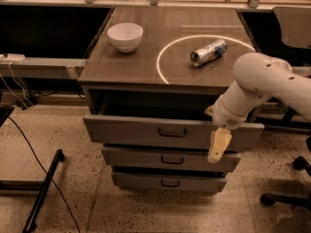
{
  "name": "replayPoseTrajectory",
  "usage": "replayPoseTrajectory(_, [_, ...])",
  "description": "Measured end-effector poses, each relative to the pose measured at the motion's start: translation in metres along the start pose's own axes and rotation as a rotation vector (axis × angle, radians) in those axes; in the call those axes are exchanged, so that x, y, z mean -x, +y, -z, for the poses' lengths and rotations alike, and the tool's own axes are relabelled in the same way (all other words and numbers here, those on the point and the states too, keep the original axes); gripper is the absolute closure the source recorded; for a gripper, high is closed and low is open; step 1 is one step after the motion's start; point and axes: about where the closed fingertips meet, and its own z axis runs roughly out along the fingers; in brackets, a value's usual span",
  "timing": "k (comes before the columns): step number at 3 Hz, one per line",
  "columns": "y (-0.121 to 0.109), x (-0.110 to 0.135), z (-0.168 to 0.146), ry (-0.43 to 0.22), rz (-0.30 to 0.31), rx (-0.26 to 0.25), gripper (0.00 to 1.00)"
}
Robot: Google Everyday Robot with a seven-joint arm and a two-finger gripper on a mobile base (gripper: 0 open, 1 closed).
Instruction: Open top drawer
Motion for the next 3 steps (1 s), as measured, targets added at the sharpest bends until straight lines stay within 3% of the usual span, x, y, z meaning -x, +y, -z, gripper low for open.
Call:
replayPoseTrajectory(1, [-0.020, -0.013, -0.017, 0.024, -0.030, 0.011, 0.18])
replayPoseTrajectory(2, [-0.020, -0.013, -0.018, 0.024, -0.030, 0.015, 0.41])
replayPoseTrajectory(3, [0.002, -0.010, -0.009, 0.015, -0.010, 0.024, 0.49])
